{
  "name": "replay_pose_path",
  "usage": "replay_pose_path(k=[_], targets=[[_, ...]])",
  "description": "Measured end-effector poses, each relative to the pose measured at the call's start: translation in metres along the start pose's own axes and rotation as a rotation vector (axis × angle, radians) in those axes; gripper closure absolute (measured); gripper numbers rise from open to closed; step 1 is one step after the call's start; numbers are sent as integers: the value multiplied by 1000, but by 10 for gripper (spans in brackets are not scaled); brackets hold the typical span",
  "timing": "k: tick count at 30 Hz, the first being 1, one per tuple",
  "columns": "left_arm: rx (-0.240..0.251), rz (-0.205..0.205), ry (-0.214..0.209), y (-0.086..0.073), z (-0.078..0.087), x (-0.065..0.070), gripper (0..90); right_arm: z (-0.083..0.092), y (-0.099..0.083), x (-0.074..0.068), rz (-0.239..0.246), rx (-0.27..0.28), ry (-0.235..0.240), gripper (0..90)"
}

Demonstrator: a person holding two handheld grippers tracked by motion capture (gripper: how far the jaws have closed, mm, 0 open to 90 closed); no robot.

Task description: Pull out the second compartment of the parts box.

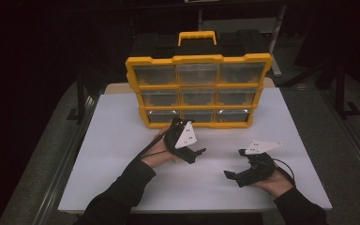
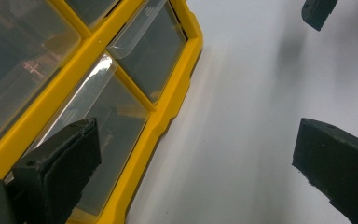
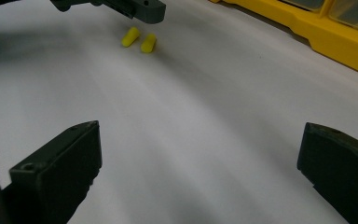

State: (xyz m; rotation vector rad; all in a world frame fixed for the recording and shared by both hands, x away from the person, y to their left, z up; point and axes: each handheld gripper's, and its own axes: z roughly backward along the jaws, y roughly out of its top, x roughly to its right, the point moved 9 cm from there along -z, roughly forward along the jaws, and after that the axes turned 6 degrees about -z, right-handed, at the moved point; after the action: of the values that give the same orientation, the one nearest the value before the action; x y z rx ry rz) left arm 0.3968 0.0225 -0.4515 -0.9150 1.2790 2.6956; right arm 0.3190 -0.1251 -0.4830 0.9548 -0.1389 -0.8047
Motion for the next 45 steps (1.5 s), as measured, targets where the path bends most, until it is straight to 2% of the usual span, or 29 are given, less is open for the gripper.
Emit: replay_pose_path(k=[45], targets=[[-39,-200,82,0,0,4,8,1,0,0,-1,1,1,0]])
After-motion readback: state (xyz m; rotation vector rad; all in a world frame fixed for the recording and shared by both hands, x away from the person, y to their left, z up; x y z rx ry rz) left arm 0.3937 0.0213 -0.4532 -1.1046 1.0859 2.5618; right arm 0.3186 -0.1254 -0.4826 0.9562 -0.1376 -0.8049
